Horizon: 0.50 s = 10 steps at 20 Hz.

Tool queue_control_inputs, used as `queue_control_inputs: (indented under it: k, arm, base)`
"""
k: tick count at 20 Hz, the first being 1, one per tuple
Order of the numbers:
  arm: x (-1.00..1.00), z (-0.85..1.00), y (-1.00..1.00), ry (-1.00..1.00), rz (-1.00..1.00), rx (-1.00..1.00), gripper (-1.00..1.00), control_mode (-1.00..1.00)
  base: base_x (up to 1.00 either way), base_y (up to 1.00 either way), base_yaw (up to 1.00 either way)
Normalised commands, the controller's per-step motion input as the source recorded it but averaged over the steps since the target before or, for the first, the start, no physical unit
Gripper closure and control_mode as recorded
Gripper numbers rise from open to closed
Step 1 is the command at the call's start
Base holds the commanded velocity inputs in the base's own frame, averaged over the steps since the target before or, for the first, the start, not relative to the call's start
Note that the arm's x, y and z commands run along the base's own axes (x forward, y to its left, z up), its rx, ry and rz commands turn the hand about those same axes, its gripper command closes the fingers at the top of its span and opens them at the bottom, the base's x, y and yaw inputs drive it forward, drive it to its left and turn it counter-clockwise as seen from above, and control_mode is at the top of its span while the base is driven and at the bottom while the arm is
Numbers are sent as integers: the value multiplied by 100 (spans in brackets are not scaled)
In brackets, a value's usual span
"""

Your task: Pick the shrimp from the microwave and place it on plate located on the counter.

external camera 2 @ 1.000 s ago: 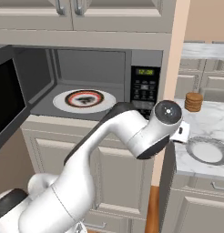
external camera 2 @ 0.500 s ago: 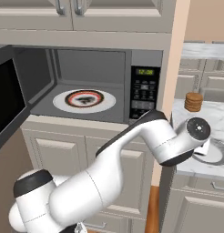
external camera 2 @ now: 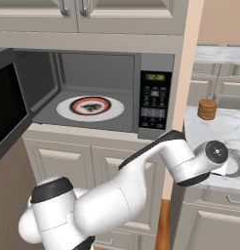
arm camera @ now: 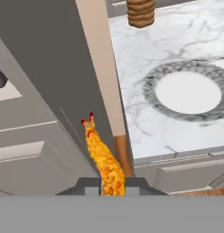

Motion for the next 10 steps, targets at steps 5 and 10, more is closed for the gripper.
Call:
queue_control_inputs:
  k: [5, 10]
  arm:
    - [71, 0, -46, 0, 0, 3, 100, -100]
    - [43, -31, -50, 0, 0, 0, 100, -100]
  base:
    - [0, 0, 0]
    - [0, 0, 0]
